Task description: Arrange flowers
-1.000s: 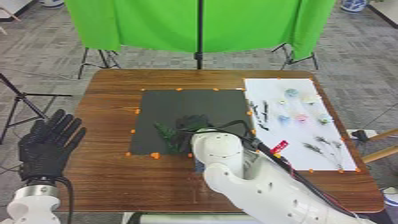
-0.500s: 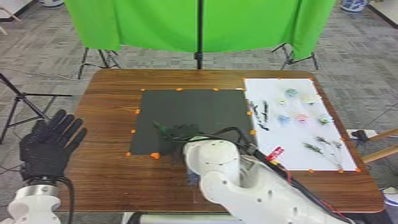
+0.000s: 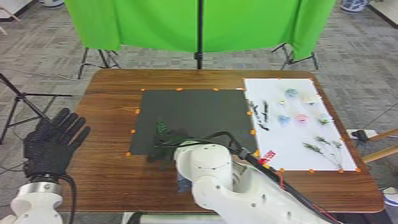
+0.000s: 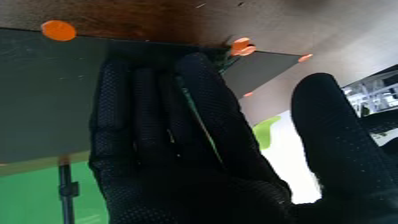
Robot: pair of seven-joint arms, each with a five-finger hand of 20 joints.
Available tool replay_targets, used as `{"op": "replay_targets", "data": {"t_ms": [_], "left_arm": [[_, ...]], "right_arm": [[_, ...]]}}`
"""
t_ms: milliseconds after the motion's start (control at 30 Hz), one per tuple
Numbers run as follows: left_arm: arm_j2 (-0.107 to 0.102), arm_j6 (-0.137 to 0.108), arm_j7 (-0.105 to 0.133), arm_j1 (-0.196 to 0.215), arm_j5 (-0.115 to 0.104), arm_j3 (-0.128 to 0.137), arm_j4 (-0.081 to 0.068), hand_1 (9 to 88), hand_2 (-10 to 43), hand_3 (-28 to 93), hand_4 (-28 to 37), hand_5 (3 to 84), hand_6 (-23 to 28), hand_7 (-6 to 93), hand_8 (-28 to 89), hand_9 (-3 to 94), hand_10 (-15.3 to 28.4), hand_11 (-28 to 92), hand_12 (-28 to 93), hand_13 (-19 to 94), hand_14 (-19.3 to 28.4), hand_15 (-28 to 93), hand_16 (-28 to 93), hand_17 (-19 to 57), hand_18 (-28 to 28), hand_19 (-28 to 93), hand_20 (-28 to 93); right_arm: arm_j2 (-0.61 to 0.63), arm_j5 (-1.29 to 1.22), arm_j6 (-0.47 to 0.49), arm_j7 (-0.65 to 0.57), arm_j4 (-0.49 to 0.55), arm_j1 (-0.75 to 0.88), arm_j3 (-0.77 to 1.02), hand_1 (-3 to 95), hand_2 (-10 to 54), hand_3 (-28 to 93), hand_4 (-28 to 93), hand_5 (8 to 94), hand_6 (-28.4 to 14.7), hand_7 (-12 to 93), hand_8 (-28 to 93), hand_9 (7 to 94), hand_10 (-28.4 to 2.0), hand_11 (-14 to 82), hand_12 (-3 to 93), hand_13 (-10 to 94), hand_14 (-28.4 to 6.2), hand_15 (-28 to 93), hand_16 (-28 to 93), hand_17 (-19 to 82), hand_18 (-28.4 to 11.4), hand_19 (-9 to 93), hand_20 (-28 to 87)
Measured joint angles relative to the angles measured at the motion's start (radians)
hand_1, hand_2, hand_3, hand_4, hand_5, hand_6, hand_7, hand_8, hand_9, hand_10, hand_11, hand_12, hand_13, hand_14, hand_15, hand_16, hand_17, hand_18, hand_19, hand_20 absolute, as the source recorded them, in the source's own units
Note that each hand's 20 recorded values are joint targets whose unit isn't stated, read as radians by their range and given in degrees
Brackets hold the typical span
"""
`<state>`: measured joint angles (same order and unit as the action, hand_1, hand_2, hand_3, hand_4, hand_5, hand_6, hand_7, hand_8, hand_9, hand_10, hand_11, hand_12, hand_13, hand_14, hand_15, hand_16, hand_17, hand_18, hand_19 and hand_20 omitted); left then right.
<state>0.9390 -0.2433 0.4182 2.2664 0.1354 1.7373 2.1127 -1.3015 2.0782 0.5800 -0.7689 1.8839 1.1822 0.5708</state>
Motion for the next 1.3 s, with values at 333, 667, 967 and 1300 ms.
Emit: {"op": "replay_targets", "data": {"t_ms": [333, 667, 967, 1300], "left_arm": [[0.008, 0.001, 0.01, 0.013, -0.007, 0.012, 0.003, 30.1, 13.9, 74, -28.3, 47.0, 7.1, 20.7, -10, 41.6, 14.5, 27, 13, 32, 13.5, 38, -6, -2.9, 14.0, 33, 13], [0.035, 0.008, 0.021, 0.036, 0.009, 0.025, 0.013, 30.1, 13.7, 74, -28.3, 47.0, 7.1, 20.5, -10, 41.5, 14.4, 27, 13, 32, 13.5, 38, -6, -2.9, 13.9, 32, 13], [0.035, 0.027, 0.027, 0.034, 0.02, 0.001, 0.036, 30.1, 13.7, 74, -28.3, 47.2, 7.1, 20.7, -10, 41.7, 14.5, 27, 13, 32, 13.6, 38, -6, -2.9, 14.0, 33, 13], [0.034, 0.04, 0.027, 0.026, 0.03, -0.01, 0.054, 30.1, 13.7, 74, -28.3, 47.3, 7.1, 20.8, -10, 41.8, 14.4, 27, 13, 32, 13.6, 38, -6, -2.9, 14.0, 33, 13]], "right_arm": [[0.024, 0.009, -0.04, -0.014, 0.027, -0.002, -0.015, 24.3, 11.5, 70, -15, 68.3, -10.1, 18, -5, 47.7, -28.4, 8.7, 16.2, 30, -28.4, 48, 10, 17, -28.4, 67, 22], [0.155, 0.008, -0.246, -0.025, 0.171, 0.083, 0.198, 28.7, 4.4, 70, -16, 61.4, -13.1, 10, -7, 56.5, -28.4, 12.1, 16.7, 40, -27.5, 49, 10, 21, -28.4, 69, 22], [0.372, 0.01, -0.348, -0.145, 0.254, 0.222, 0.531, 30.6, -1.9, 69, -17, 60.5, -13.8, 8, -6, 55.8, -28.2, 12.0, 16.7, 40, -27.1, 49, 10, 21, -28.4, 69, 21], [0.545, -0.002, -0.343, -0.231, 0.314, 0.522, 0.967, 33.8, -9.3, 68, -19, 59.1, -13.3, 8, -6, 53.9, -27.7, 12.2, 17.3, 38, -26.8, 48, 11, 19, -28.4, 68, 21]]}}
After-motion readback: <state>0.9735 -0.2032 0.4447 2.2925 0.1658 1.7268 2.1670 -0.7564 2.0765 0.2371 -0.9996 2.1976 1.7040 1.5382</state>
